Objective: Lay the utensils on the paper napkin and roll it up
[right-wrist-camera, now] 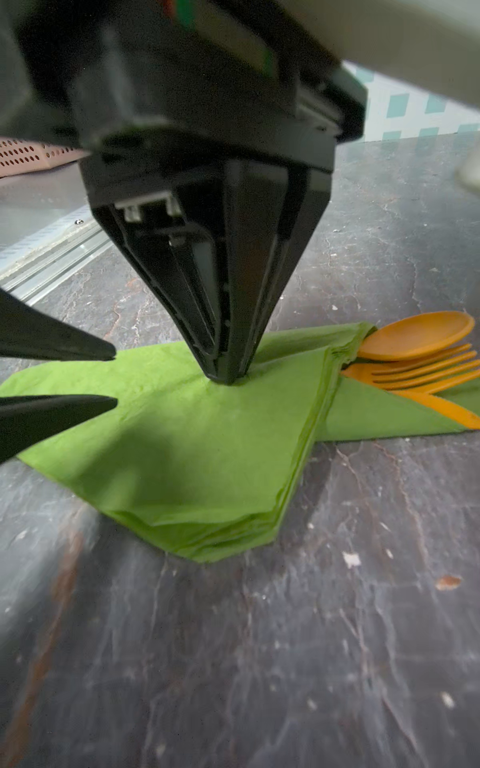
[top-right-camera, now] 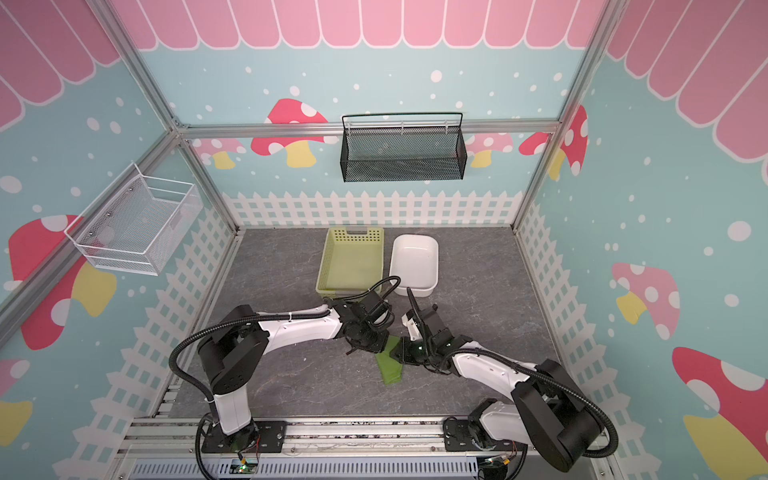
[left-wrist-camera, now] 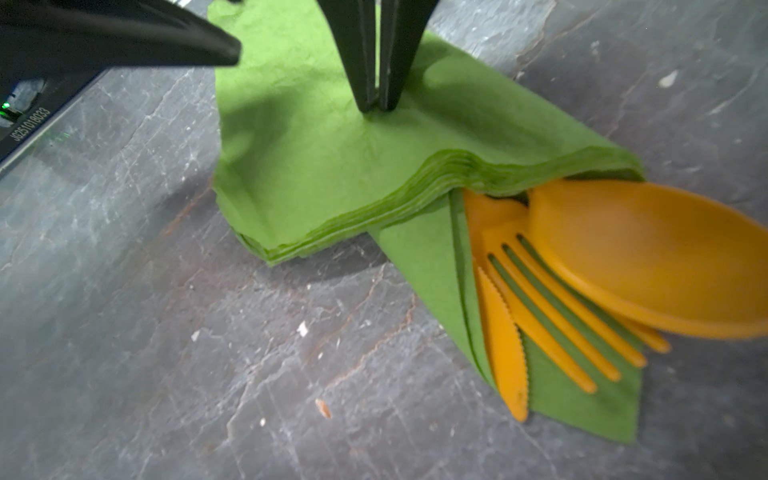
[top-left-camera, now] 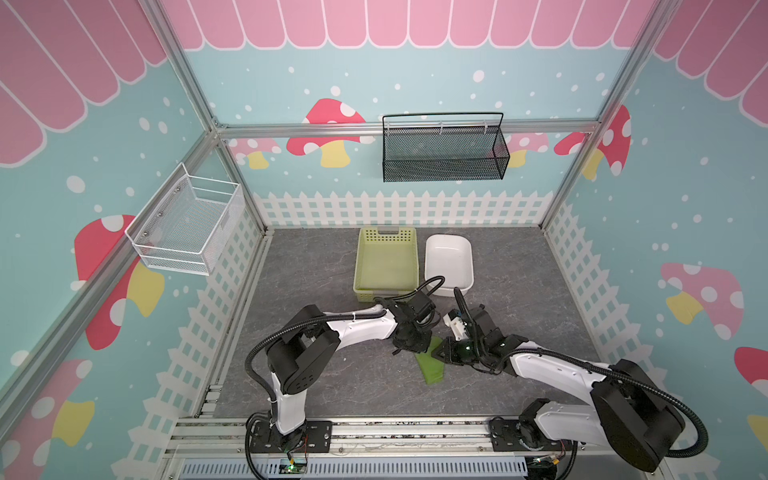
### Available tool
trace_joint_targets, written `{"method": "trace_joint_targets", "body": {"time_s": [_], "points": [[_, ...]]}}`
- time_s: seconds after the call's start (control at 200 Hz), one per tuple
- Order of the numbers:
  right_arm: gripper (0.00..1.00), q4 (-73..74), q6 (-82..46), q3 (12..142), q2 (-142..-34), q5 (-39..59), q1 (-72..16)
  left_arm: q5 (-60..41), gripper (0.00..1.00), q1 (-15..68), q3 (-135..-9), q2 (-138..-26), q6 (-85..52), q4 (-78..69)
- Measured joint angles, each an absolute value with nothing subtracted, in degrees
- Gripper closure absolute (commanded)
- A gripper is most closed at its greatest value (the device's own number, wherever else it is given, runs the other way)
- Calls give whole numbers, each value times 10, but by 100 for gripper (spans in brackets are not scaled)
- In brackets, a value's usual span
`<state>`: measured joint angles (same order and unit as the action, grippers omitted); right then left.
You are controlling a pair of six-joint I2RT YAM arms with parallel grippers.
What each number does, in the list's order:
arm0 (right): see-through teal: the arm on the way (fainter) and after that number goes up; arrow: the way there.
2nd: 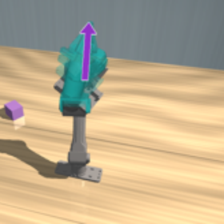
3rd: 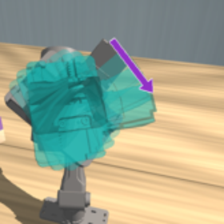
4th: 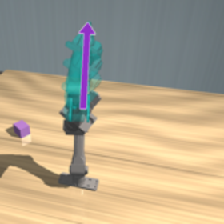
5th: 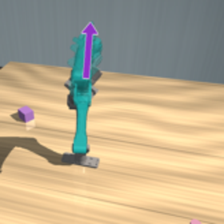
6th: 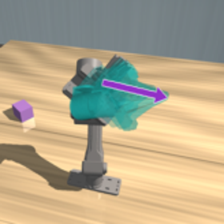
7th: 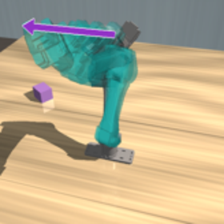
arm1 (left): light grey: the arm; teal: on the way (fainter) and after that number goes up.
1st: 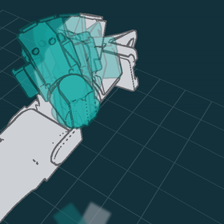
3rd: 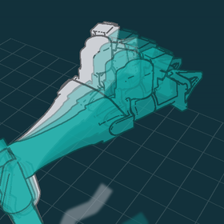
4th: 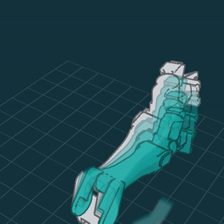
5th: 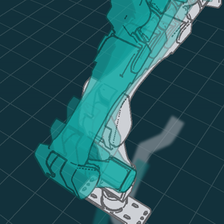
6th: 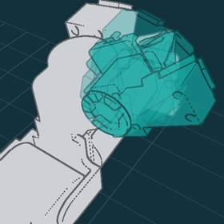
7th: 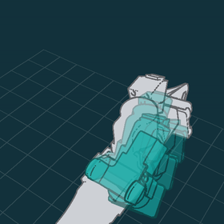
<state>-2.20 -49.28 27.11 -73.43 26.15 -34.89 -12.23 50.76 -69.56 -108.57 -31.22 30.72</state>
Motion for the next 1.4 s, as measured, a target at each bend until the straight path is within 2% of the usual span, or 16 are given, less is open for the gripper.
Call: {"method": "trace_joint_targets", "body": {"time_s": [1.001, 1.161, 1.396], "points": [[69, 33, -440, 263, -802, 273, -350, -122, 90, 508, -695, -1086, -312, 307], [74, 54, -443, 262, -815, 278, -357, -122, 91, 508, -695, -1086, -312, 307], [91, 77, -461, 251, -820, 275, -357, -122, 91, 508, -695, -1086, -312, 306]]}}
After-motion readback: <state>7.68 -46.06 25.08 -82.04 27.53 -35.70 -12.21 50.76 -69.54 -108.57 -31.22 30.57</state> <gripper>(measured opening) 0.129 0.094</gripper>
